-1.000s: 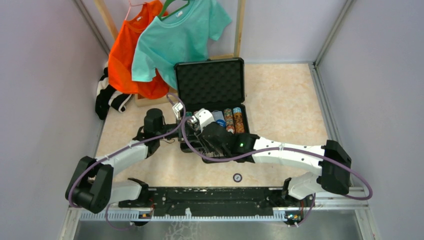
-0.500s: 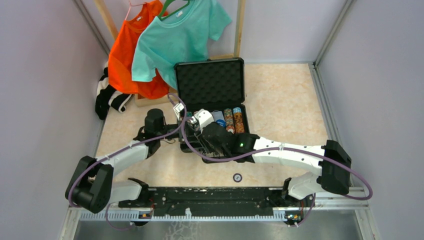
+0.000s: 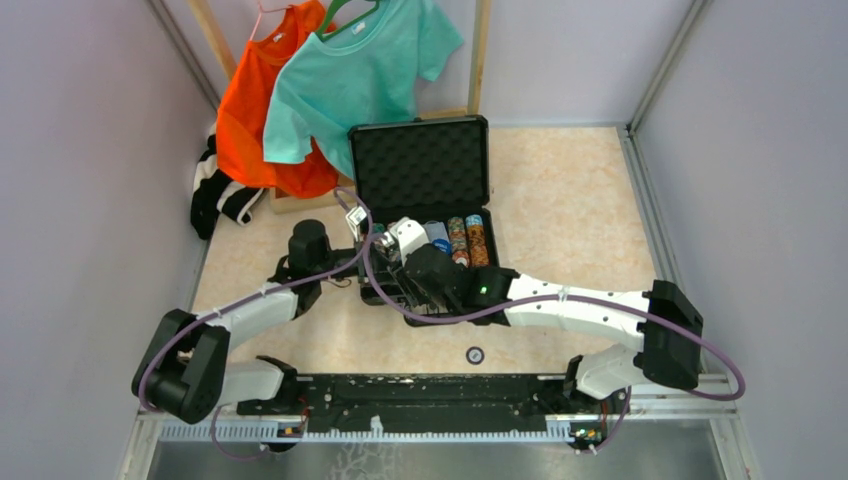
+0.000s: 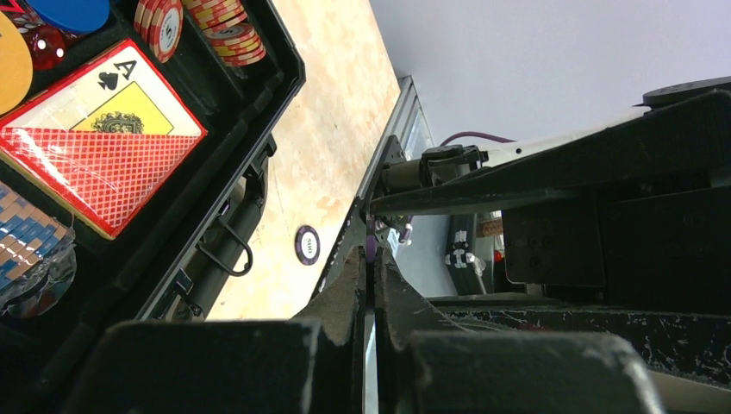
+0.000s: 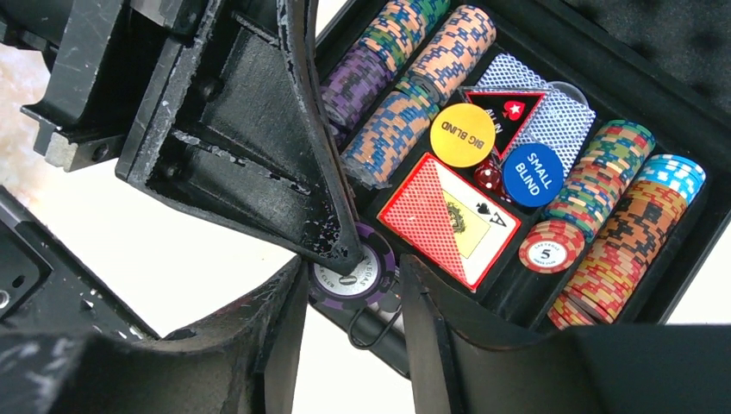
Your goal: Pack up texas hold em set
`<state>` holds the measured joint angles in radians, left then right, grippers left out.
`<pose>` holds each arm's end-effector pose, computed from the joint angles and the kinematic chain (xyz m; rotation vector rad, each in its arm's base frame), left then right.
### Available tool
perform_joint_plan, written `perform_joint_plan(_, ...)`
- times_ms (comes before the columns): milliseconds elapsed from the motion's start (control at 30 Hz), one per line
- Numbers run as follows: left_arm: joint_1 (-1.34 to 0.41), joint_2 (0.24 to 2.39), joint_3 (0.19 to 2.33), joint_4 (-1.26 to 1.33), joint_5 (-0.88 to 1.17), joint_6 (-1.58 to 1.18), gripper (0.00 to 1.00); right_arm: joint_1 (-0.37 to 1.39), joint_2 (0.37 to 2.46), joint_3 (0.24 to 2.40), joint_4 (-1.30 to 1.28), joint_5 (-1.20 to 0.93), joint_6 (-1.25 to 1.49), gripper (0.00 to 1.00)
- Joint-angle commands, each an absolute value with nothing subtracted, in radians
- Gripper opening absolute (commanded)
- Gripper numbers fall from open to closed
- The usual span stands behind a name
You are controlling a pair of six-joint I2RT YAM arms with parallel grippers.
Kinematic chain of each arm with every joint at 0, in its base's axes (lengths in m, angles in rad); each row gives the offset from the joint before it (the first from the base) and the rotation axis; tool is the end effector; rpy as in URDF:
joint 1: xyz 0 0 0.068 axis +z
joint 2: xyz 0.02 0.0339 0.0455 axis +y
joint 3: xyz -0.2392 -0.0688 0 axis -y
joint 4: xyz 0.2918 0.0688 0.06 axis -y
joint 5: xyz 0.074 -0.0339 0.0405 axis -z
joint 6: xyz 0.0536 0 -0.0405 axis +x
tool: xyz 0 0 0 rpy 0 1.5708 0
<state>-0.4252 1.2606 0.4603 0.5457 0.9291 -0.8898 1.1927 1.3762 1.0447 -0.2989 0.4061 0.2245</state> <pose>0.2519 -0.1612 0.1470 0.2877 2.0824 -1.7036 0.1558 0.3349 0.2373 -0.8034 2.0125 0.3759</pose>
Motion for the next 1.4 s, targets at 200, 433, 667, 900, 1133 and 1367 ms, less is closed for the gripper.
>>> perform_joint_plan(200, -0.441, 1.264, 0.456, 0.67, 0.939, -0.861, 0.0, 1.171, 1.171, 0.887, -0.161, 0.452, 0.23, 0.47)
perform_joint_plan(433, -0.454, 1.216, 0.411, 0.757, 0.925, -0.772, 0.0, 1.127, 0.901, 0.734, -0.042, 0.253, 0.185, 0.49)
perform_joint_plan(667, -0.509, 1.204, 0.368, 0.963, 0.985, -0.732, 0.0, 0.963, 0.775, 0.687, 0.038, -0.13, 0.261, 0.55)
perform_joint_plan(900, -0.572, 1.185, 0.324, 1.166, 0.981, -0.728, 0.0, 0.953, 0.829, 0.669, 0.079, -0.244, 0.253, 0.55)
perform_joint_plan(1133, -0.578, 1.095, 0.337, 1.046, 0.961, -0.639, 0.0, 0.952, 0.842, 0.655, 0.08, -0.267, 0.242, 0.47)
perform_joint_plan(1367, -0.589, 1.079, 0.335, 1.047, 0.972, -0.636, 0.0, 0.951, 0.853, 0.622, 0.132, -0.309, 0.265, 0.34)
